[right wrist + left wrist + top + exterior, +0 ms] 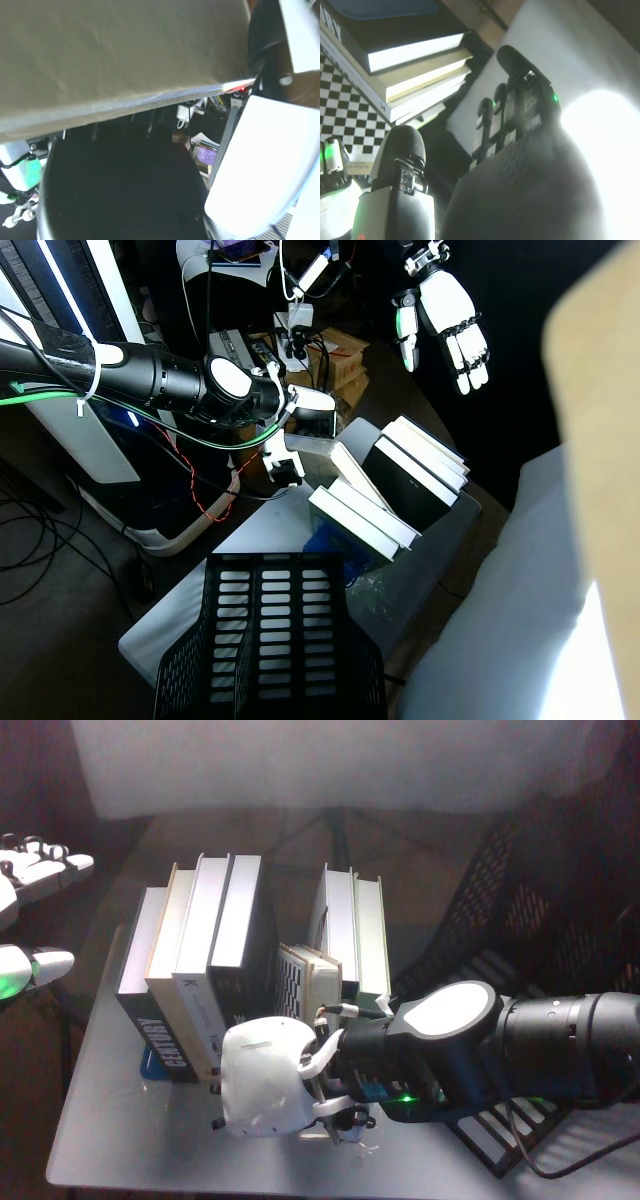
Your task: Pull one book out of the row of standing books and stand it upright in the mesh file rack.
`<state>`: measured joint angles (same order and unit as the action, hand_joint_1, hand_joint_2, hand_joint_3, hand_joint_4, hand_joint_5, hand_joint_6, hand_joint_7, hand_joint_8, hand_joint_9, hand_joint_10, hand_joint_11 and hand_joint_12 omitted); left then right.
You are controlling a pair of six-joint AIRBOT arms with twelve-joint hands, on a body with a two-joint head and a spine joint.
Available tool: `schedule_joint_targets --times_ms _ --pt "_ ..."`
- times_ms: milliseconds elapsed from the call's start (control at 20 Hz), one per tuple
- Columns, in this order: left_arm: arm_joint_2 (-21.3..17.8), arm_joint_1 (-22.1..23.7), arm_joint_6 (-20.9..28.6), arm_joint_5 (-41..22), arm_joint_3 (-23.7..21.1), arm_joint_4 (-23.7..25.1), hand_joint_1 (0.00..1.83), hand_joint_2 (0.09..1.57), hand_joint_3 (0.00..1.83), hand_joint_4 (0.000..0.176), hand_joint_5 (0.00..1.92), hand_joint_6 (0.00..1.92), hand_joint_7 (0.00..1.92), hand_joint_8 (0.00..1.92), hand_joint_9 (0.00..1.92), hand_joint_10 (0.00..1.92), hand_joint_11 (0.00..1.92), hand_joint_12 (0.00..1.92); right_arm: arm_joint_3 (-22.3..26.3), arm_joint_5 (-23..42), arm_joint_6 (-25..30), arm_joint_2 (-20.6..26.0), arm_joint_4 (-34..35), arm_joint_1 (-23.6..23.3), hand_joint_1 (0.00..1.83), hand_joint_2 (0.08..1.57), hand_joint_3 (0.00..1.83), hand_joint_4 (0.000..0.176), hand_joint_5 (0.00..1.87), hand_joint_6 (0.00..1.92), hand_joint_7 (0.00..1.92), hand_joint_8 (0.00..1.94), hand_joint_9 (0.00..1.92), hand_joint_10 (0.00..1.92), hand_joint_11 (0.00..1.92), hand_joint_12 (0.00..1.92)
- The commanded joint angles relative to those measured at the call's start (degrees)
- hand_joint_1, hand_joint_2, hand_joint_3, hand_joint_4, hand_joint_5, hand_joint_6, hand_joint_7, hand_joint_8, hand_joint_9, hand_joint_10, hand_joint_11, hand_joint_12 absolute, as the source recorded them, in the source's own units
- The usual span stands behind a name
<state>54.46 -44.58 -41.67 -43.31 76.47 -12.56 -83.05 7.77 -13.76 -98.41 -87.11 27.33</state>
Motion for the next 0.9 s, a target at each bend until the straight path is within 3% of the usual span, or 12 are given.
schedule_joint_targets --times_ms 0,100,200,250,350,500,550,600,650,700,750,850 --pt "-1.0 0.0 0.2 -6.5 0.2 -1.1 0.51 1.38 0.0 0.04 0.05 0.0 0.0 0.0 0.0 0.0 0.0 1.35 -0.3 -2.3 0.8 1.1 1.0 -0.1 1.17 0.59 1.01 0.0 1.08 1.2 1.36 1.66 1.32 1.77 1.1 1.92" --pt "-1.0 0.1 0.2 -6.6 0.2 -1.1 0.52 1.37 0.0 0.037 0.06 0.01 0.0 0.0 0.0 0.0 0.0 1.37 -0.2 -2.3 0.8 1.1 1.0 -0.1 1.15 0.54 1.17 0.0 1.06 1.34 1.38 1.72 1.34 1.81 1.16 1.92" --pt "-1.0 0.1 0.2 -6.5 0.1 -1.1 0.53 1.36 0.0 0.035 0.07 0.01 0.0 0.0 0.0 0.0 0.0 1.29 -0.1 -2.3 0.8 1.1 1.0 -0.1 1.31 0.82 0.71 0.162 1.35 1.43 1.39 1.7 1.34 1.75 1.16 1.92" --pt "-0.9 0.1 0.2 -6.5 0.1 -1.1 0.51 1.36 0.0 0.04 0.07 0.0 0.01 0.0 0.0 0.0 0.0 1.15 -0.1 -2.3 0.8 1.1 1.0 -0.1 1.19 0.59 1.07 0.0 1.13 1.34 1.4 1.68 1.38 1.72 1.23 1.92" --pt "-0.9 0.1 0.2 -6.5 0.1 -1.1 0.52 1.36 0.0 0.034 0.07 0.01 0.02 0.0 0.01 0.0 0.0 1.11 -0.1 -2.3 0.8 1.1 1.1 -0.1 1.08 0.62 1.28 0.0 0.95 1.65 1.34 1.78 1.33 1.84 1.25 1.92" --pt "-0.9 0.1 0.2 -6.6 0.1 -1.1 0.52 1.37 0.0 0.034 0.07 0.0 0.02 0.0 0.0 0.0 0.0 1.12 -0.1 -2.3 0.8 1.1 1.2 -0.1 1.14 0.57 1.16 0.0 1.03 1.39 1.35 1.62 1.31 1.69 1.16 1.92" --pt "-0.9 0.1 0.2 -6.6 0.1 -1.1 0.53 1.37 0.0 0.036 0.06 0.0 0.01 0.0 0.0 0.0 0.0 1.12 -0.1 -2.3 0.8 1.1 1.2 -0.1 1.21 0.83 0.87 0.057 1.23 1.49 1.34 1.68 1.28 1.73 1.11 1.92" --pt "-0.9 0.1 0.2 -6.6 0.1 -1.1 0.52 1.38 0.0 0.035 0.06 0.0 0.01 0.0 0.0 0.0 0.0 1.18 -0.1 -2.3 0.8 1.1 1.2 -0.1 1.13 0.68 1.05 0.0 1.01 1.48 1.32 1.56 1.24 1.61 1.05 1.89" --pt "-0.9 0.1 0.2 -6.6 0.1 -1.1 0.52 1.38 0.0 0.036 0.06 0.0 0.01 0.0 0.0 0.0 0.0 1.27 -0.1 -2.3 0.8 1.1 1.2 -0.1 1.25 0.82 0.85 0.11 1.26 1.43 1.35 1.53 1.27 1.56 1.06 1.85" --pt "-0.9 0.1 0.2 -6.6 0.1 -1.1 0.52 1.37 0.0 0.036 0.06 0.0 0.01 0.0 0.01 0.0 0.0 1.25 -0.1 -2.3 0.8 1.1 1.2 -0.1 1.28 0.86 0.7 0.163 1.33 1.42 1.36 1.59 1.28 1.61 1.11 1.88" --pt "-0.9 0.1 0.2 -6.6 0.1 -1.1 0.52 1.37 0.0 0.034 0.06 0.0 0.01 0.0 0.0 0.0 0.0 1.25 -0.1 -2.3 0.8 1.1 1.2 -0.1 1.27 0.6 1.06 0.0 1.14 1.19 1.14 1.47 1.15 1.49 0.94 1.84" --pt "-0.9 0.1 0.2 -6.6 0.1 -1.1 0.49 1.38 0.0 0.031 0.05 0.0 0.01 0.0 0.01 0.0 0.0 1.24 -0.2 -2.3 0.8 1.1 1.3 -0.1 1.26 0.58 0.98 0.0 1.13 1.02 1.19 1.2 1.13 1.35 0.89 1.75"
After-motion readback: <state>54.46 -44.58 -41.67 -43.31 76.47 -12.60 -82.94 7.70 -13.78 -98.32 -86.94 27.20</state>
